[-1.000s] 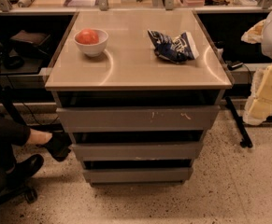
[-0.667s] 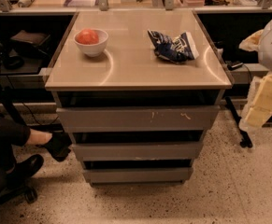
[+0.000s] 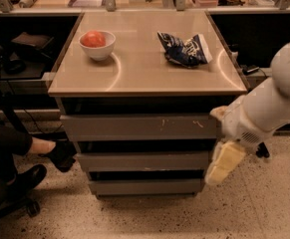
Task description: Open middle drawer
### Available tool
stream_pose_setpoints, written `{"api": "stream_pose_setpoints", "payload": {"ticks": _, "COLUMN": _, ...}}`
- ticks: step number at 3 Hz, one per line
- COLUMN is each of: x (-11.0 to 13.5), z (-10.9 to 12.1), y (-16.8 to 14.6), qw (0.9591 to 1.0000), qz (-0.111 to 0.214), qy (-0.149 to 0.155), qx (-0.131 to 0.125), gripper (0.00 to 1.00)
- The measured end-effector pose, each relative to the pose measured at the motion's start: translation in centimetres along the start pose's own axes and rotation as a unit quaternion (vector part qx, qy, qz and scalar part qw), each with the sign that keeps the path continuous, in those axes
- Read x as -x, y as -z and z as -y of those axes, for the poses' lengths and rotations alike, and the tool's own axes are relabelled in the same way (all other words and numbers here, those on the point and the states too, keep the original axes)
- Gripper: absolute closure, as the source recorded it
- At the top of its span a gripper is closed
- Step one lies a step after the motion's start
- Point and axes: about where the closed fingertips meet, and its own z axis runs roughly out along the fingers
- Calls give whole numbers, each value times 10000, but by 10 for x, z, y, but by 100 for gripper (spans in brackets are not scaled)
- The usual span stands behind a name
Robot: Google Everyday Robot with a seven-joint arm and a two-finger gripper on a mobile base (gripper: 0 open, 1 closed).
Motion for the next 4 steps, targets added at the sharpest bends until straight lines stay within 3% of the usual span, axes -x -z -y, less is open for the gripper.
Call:
{"api": "stream_pose_setpoints", "payload": {"ticks": 1, "x": -7, "z": -8, "y": -106, "qw": 9993, "qz": 281, "qy": -93, "qx": 221, "gripper": 0}}
{"api": "stream_pose_setpoints", "payload": {"ticks": 2, "x": -7, "z": -8, "y": -106, "qw": 9993, "qz": 280, "qy": -92, "qx": 221, "gripper": 0}}
{"api": "stream_pose_setpoints", "payload": {"ticks": 3, "x": -6, "z": 7, "y": -128, "qw": 9994, "qz": 311, "qy": -165, "qx": -19, "gripper": 0}}
{"api": "stream_pose_setpoints", "payload": {"ticks": 4, "x": -11, "z": 40, "y": -172, "qw": 9973, "qz": 353, "qy": -432, "qx": -478, "gripper": 0}}
